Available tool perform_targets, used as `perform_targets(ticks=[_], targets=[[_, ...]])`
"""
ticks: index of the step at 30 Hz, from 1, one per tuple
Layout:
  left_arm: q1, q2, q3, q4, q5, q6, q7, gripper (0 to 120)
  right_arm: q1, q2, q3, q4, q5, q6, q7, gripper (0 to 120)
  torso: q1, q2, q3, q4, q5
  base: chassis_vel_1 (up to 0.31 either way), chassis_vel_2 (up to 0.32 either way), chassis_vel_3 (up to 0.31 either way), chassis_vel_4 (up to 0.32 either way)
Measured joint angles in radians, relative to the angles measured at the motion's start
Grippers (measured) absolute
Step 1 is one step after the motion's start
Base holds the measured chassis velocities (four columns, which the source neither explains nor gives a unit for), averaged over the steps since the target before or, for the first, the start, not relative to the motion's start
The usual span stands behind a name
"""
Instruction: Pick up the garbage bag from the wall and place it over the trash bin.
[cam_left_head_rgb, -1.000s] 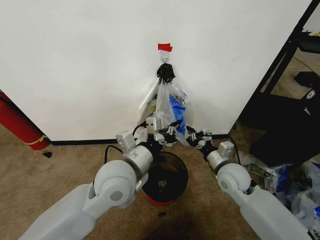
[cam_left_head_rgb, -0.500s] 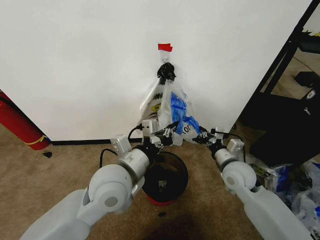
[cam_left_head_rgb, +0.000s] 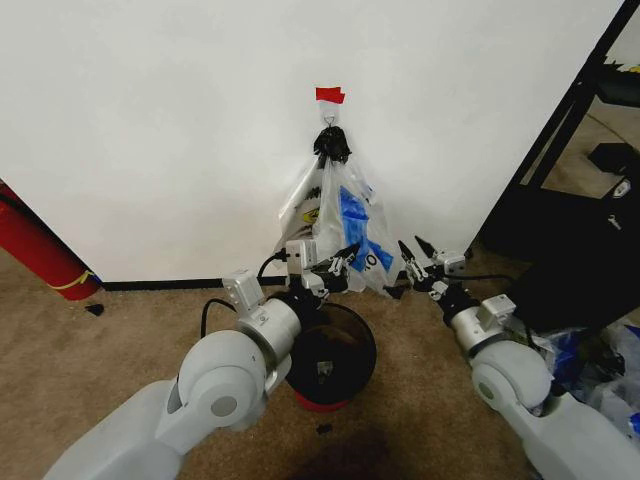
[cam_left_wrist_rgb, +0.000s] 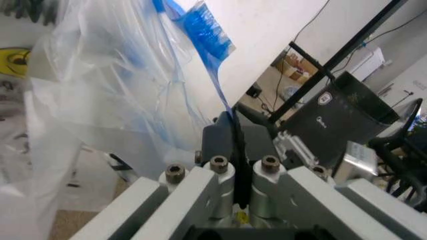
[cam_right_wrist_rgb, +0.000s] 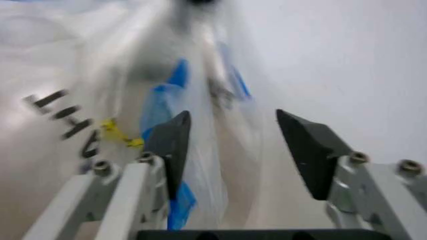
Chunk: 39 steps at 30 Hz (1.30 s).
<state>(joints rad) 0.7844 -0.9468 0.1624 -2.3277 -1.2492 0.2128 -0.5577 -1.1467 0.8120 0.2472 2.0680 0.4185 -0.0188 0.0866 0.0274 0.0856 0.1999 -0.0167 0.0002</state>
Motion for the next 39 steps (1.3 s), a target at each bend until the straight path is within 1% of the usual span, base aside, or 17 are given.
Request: perform_targets(ticks=[1,2,3,4,6,9,10,11,12,13,15,18,19,24,29,37,39], targets=[[0.0,-0.001,0.002,0.001,0.001,0.0,0.0,0,0.008,-0.014,-0.005,0.001,-0.023,0.0,-0.012,55,0.0,0.0,0.0,0.0,0.0,0.0,0.0,0.0,0.0],[0.002,-0.004,0.006,0.002,0.005,0.0,0.0,0,0.032,-0.043,-0.021,0.0,-0.069,-0.003,-0.037,62,0.0,0.0,0.0,0.0002,-0.0003,0.0,0.0,0.0,0.0],[0.003,-0.005,0.008,0.002,0.008,0.0,0.0,0,0.049,-0.058,-0.033,-0.005,-0.088,-0.006,-0.048,65,0.0,0.0,0.0,0.0002,-0.0003,0.0,0.0,0.0,0.0],[0.003,-0.005,0.008,0.002,0.008,0.0,0.0,0,0.049,-0.058,-0.033,-0.005,-0.088,-0.006,-0.048,65,0.0,0.0,0.0,0.0002,-0.0003,0.0,0.0,0.0,0.0],[0.007,-0.006,0.01,0.003,0.012,0.0,0.0,0,0.089,-0.086,-0.066,-0.022,-0.119,-0.011,-0.06,73,0.0,0.0,0.0,0.0002,-0.0001,0.0,0.0,0.0,0.0],[0.014,-0.005,0.011,0.003,0.017,0.0,0.0,0,0.179,-0.12,-0.159,-0.06,-0.13,-0.027,-0.068,87,0.0,0.0,0.0,0.0003,0.0001,0.0,0.0,0.0,0.0],[0.015,-0.005,0.011,0.003,0.017,0.0,0.0,0,0.217,-0.125,-0.195,-0.077,-0.129,-0.029,-0.069,90,0.0,0.0,0.0,0.0003,-0.0001,0.0,0.0,0.0,0.0],[0.015,-0.005,0.011,0.003,0.017,0.0,0.0,0,0.217,-0.125,-0.195,-0.077,-0.129,-0.029,-0.069,90,0.0,0.0,0.0,0.0003,-0.0001,0.0,0.0,0.0,0.0],[0.016,-0.005,0.011,0.003,0.017,0.0,0.001,0,0.254,-0.127,-0.231,-0.094,-0.129,-0.029,-0.069,94,0.0,0.0,0.0,0.0003,-0.0003,0.0,0.0,0.0,0.0],[0.017,-0.006,0.01,0.003,0.017,0.0,0.002,0,0.278,-0.127,-0.256,-0.106,-0.13,-0.028,-0.07,96,0.0,0.0,0.0,0.0004,-0.0002,0.0,0.0,0.0,0.0],[0.018,-0.011,0.007,0.003,0.018,0.0,0.003,0,0.322,-0.123,-0.305,-0.129,-0.137,-0.026,-0.07,91,0.0,0.0,0.0,0.0003,-0.0001,0.0,0.0,0.0,0.0],[0.017,-0.016,0.007,0.003,0.018,0.0,0.005,0,0.355,-0.115,-0.347,-0.15,-0.174,-0.01,-0.08,78,0.0,0.0,0.0,0.0003,-0.0002,0.0,0.0,0.0,0.0],[0.017,-0.016,0.007,0.003,0.018,0.0,0.005,0,0.355,-0.115,-0.347,-0.15,-0.174,-0.01,-0.08,78,0.0,0.0,0.0,0.0003,-0.0002,0.0,0.0,0.0,0.0],[0.014,-0.022,0.009,0.004,0.018,0.0,0.005,0,0.363,-0.113,-0.372,-0.163,-0.219,0.007,-0.093,65,0.0,0.0,0.0,0.0,-0.0002,0.0,0.0,0.0,0.0],[0.015,-0.021,0.009,0.002,0.018,0.0,0.005,0,0.375,-0.103,-0.391,-0.177,-0.22,0.005,-0.093,60,0.0,0.0,0.0,0.0002,-0.0001,0.0,0.0,0.0,0.0],[0.033,-0.022,-0.001,-0.02,0.021,0.002,0.012,0,0.43,-0.077,-0.449,-0.253,-0.21,-0.013,-0.083,56,0.0,0.0,0.0,0.0002,-0.0003,0.0,0.0,0.0,0.0],[0.035,-0.021,-0.004,-0.024,0.021,0.002,0.013,0,0.449,-0.073,-0.466,-0.263,-0.206,-0.018,-0.081,49,0.0,0.0,0.0,0.0003,-0.0001,0.0,0.0,0.0,0.0]])
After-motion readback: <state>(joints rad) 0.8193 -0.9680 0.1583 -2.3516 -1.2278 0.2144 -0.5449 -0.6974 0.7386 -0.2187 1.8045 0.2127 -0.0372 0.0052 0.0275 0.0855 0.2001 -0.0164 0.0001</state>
